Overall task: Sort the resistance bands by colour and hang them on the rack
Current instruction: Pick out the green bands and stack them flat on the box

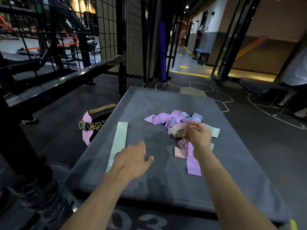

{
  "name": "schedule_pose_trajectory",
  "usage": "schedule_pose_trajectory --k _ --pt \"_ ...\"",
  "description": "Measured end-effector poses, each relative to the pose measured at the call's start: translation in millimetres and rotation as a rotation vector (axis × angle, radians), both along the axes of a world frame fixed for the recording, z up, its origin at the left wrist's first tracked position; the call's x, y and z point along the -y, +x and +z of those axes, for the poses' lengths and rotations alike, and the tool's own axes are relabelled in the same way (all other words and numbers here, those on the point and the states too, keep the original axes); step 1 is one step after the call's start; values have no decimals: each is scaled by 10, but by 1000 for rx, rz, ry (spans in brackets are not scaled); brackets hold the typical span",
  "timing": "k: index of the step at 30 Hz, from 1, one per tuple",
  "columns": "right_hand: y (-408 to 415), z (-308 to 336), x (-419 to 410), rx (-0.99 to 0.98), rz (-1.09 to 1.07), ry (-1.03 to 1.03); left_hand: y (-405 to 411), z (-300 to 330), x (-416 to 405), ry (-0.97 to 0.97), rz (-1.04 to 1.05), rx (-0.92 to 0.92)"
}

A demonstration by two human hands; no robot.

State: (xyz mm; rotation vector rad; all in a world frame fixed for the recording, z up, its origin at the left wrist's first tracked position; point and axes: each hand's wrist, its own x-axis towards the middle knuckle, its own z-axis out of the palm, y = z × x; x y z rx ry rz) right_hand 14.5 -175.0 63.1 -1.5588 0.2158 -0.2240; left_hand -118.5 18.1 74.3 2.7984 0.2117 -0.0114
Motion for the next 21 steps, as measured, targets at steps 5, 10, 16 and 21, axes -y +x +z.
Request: schedule_pose_trajectory --k 5,10,16,21 --pt "-135 315 97 34 20 500 -55 1 -30 -38 16 33" --pt "-228 489 94 114 121 556 -73 -1 -39 -92 15 100" --pt "-462 791 4 292 281 442 -38 37 29 -234 75 275" --pt "-613 917 -15 343 434 285 34 126 -2 -666 102 542"
